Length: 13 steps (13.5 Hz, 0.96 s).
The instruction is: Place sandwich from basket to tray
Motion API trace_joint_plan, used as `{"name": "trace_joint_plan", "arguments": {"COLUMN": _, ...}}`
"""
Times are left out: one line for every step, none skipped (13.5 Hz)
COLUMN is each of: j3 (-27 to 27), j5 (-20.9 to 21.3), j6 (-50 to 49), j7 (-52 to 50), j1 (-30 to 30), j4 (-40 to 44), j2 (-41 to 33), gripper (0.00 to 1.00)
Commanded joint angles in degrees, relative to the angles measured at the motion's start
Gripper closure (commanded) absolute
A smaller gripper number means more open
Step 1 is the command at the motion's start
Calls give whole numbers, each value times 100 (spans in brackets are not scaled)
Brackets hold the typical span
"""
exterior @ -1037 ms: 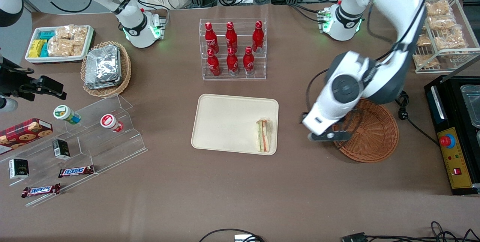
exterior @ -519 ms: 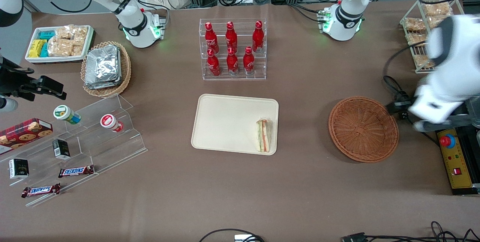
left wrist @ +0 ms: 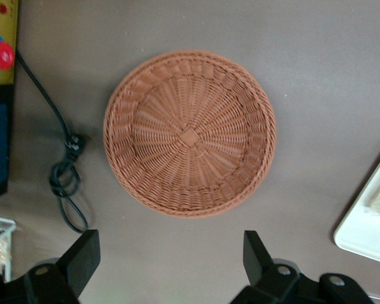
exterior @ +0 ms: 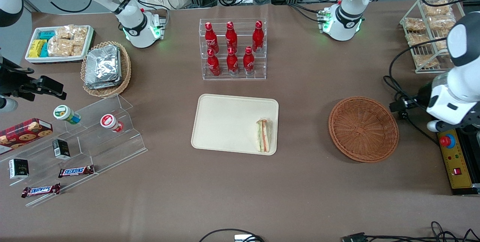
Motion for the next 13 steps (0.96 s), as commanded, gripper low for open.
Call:
{"name": "trace_joint_plan", "arguments": {"j3": -110, "j5": -97, "j6": 312, "j7": -585, "j1": -173, "j4": -735, "j2": -622, "gripper": 0}}
{"name": "trace_joint_plan", "arguments": {"j3": -119, "j5": -97, "j6": 470, "j7": -622, "j1": -200, "j4": -885, "j2": -745, "gripper": 0}}
{"name": "trace_joint_plan", "arguments": {"j3": -110, "j5": -97, "j6": 480, "j7": -544, "j1": -156, "j4": -851, "j2": -738, "gripper": 0}}
{"name": "trace_joint_plan", "arguments": {"j3": -75, "j5": -88, "j6": 437, "j7": -326, "j1": -86, "j4": -660, "j2": -677, "gripper": 0}}
{"name": "trace_joint_plan", "arguments": {"j3": -40, "j5": -97, "j6": 384, "j7": 51, "j1": 10, "j4": -414, "j2": -502, "gripper": 0}}
{"name": "trace_joint_plan", "arguments": {"j3": -31, "j5": -106, "j6": 323, "j7": 124, "j1": 124, "j4": -90, "j2": -291, "gripper": 0}}
{"name": "trace_joint_plan", "arguments": {"j3": -31, "j5": -88, "j6": 96, "j7": 125, "j1": 151, "j4": 279, "j2": -28, "gripper": 0}}
{"name": "trace_joint_plan", "arguments": {"j3": -31, "j5": -10, "j6": -255, "j7": 116, "j1": 143, "j4": 605, "j2": 105, "gripper": 0}}
{"name": "trace_joint_plan", "arguments": {"j3": -31, "j5": 8, "j6": -432, "j7": 116, "j1": 126, "j4": 843, "j2": 254, "gripper": 0}}
{"name": "trace_joint_plan", "arguments": {"j3": -31, "j5": 8, "j6": -486, "j7": 116, "j1": 134, "j4": 889, "j2": 308, "gripper": 0}}
{"name": "trace_joint_plan", "arguments": {"j3": -31, "j5": 17, "j6": -487, "j7": 116, "j1": 134, "j4": 880, "j2": 308, "gripper": 0}}
{"name": "trace_joint_plan", "arguments": {"j3": -31, "j5": 26, "j6": -504, "j7": 107, "j1": 134, "j4": 889, "j2": 308, "gripper": 0}}
{"name": "trace_joint_plan", "arguments": {"j3": -31, "j5": 26, "j6": -504, "j7": 116, "j1": 143, "j4": 898, "j2": 300, "gripper": 0}}
